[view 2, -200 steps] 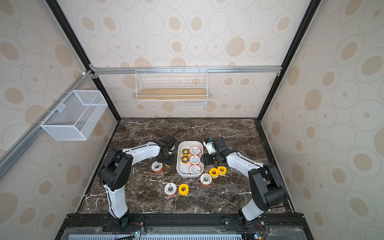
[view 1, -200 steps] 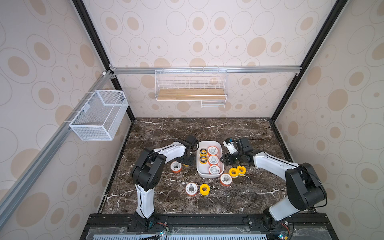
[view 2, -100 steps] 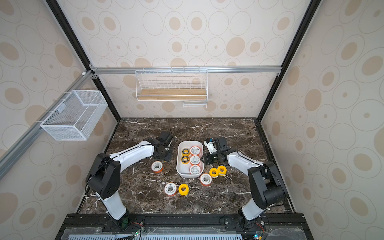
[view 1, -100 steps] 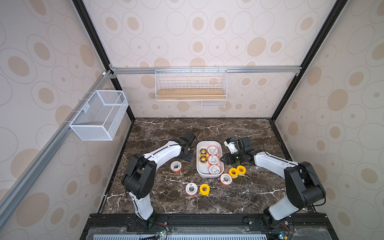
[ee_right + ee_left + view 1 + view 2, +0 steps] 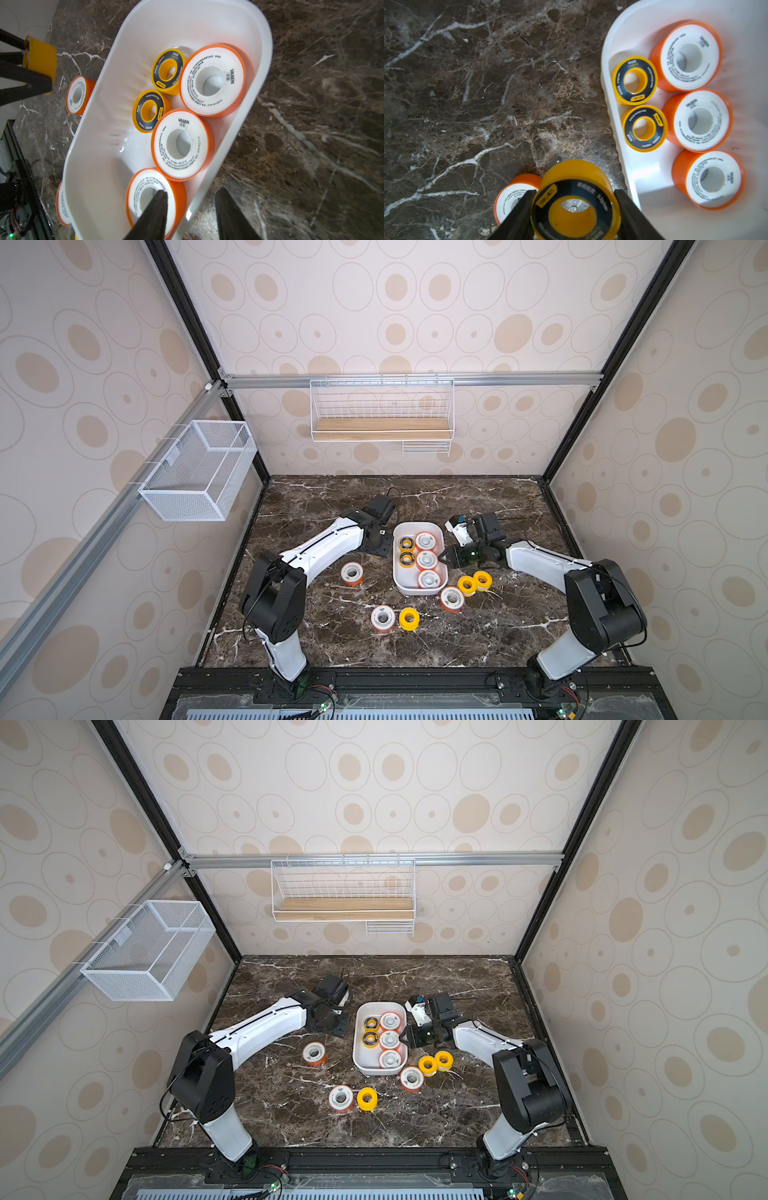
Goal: Put the sealing tape into the storage box
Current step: Pick up the sealing tape at the center of the board, then place the sealing tape in the storage box.
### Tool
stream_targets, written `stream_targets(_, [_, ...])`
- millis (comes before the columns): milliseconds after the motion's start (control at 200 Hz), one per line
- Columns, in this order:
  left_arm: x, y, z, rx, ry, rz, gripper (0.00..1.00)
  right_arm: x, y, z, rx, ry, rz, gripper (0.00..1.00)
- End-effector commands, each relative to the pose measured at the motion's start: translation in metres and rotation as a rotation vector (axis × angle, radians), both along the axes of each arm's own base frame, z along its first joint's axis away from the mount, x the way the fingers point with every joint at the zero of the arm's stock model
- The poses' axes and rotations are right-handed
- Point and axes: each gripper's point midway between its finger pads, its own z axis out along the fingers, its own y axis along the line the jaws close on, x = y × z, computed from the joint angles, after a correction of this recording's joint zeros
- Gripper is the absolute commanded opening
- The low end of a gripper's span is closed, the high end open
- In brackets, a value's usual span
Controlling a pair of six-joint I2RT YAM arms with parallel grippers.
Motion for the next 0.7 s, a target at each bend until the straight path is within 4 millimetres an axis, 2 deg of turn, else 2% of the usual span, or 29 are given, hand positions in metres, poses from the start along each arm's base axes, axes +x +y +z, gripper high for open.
stream_targets(0, [-0.003, -0.014, 0.015, 0.000, -0.009, -0.024, 0.60, 0.003, 0.004, 0.003, 0.022, 0.012, 0.013, 0.39])
stream_targets(366, [-0.012, -0.048, 0.008, 0.071, 0.007, -0.125, 0.61, 0.001, 0.007, 0.001, 0.033, 0.030, 0.025, 0.33])
stream_targets(696, [-0.034, -0.071, -0.002, 0.149, 0.014, -0.244, 0.61, 0.001, 0.006, 0.001, 0.028, 0.025, 0.023, 0.34])
